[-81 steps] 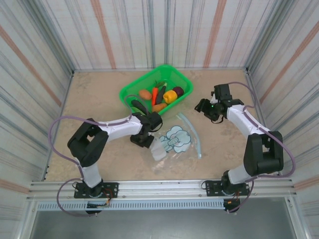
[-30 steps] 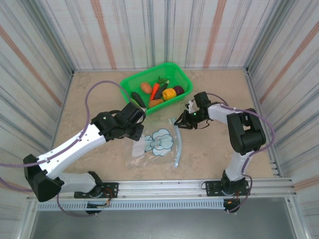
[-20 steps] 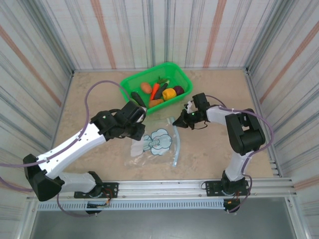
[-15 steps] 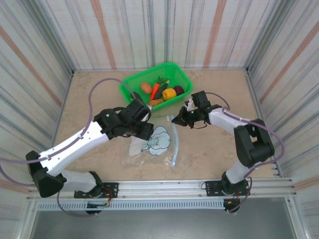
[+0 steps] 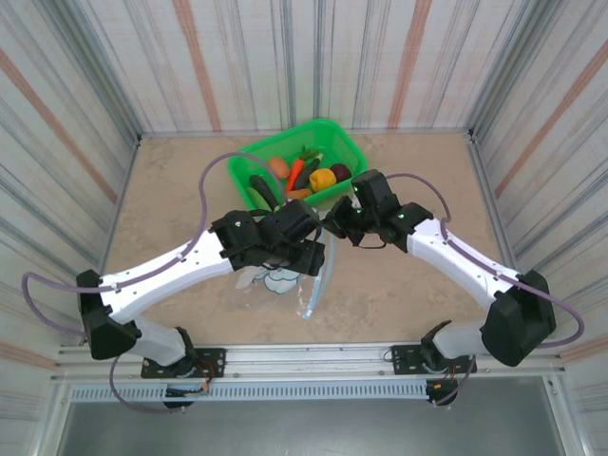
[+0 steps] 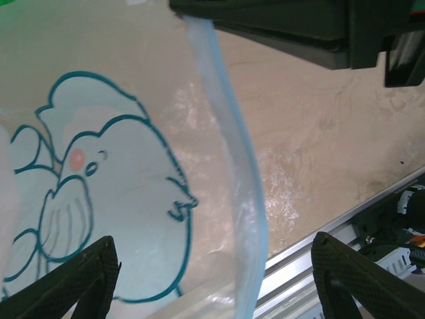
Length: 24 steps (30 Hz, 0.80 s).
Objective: Place the food in the zip-top bag and seal the zipper
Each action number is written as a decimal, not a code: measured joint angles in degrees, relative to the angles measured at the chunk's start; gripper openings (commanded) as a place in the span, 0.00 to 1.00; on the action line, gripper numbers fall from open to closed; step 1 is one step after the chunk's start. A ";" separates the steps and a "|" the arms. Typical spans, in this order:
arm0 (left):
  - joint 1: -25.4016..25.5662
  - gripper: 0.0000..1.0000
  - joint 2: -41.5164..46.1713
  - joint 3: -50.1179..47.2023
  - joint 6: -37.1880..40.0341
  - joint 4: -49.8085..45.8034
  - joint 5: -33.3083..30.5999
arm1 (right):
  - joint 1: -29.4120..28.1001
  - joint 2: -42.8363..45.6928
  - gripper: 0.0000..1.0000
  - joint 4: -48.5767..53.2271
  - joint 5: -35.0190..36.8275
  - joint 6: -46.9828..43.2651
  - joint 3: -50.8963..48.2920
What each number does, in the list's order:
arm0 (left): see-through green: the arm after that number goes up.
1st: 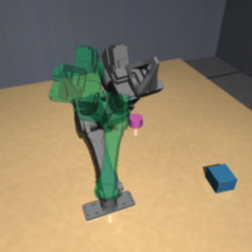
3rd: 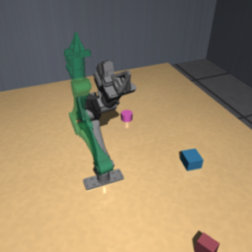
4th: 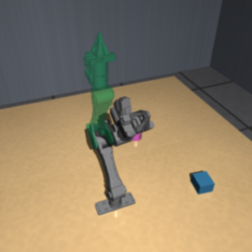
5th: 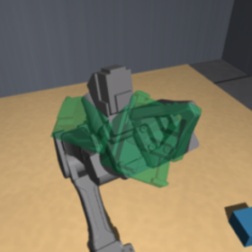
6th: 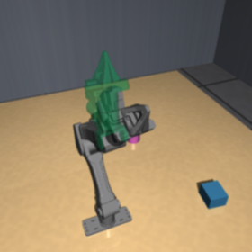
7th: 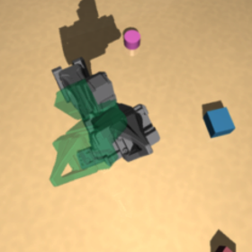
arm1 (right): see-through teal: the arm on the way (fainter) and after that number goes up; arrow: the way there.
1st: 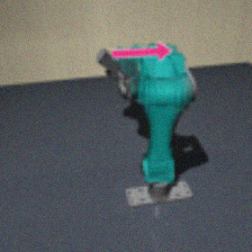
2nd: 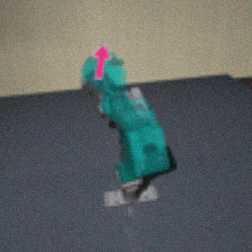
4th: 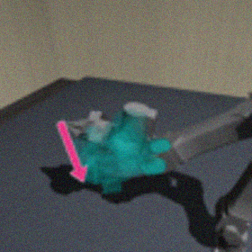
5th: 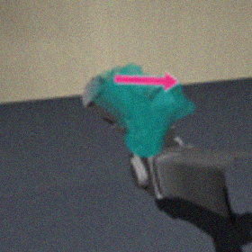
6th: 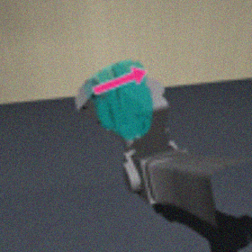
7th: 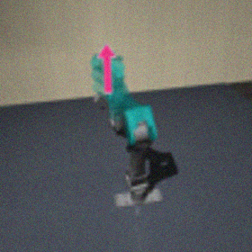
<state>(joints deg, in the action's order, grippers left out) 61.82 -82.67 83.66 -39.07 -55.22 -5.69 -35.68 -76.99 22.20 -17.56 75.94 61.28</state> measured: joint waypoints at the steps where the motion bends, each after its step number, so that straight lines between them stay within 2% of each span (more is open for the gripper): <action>1: 0.31 0.77 -0.55 0.61 -0.17 0.09 -0.28 | -0.17 0.39 0.00 0.26 0.46 0.61 0.31; 5: 0.94 0.76 -2.75 1.86 -0.63 1.07 -2.10 | -1.51 2.03 0.00 1.49 4.02 2.80 1.57; 8: 0.96 0.68 -4.59 2.34 -1.38 1.64 -4.59 | -3.10 3.56 0.00 2.01 6.82 4.07 2.08; 14: 1.57 0.40 -5.75 3.48 -1.03 1.92 -10.56 | -3.78 3.98 0.00 3.52 8.61 4.66 3.06; 19: 1.84 0.17 -5.95 5.27 1.40 1.90 -12.50 | -4.83 4.11 0.00 2.99 8.81 4.63 3.08; 24: 1.95 0.10 -5.95 5.60 3.30 1.92 -13.05 | -5.20 4.11 0.00 2.27 8.79 4.63 3.02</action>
<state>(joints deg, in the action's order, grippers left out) 63.77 -88.62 89.25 -35.77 -53.30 -18.74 -40.88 -72.88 24.47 -8.78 80.58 64.29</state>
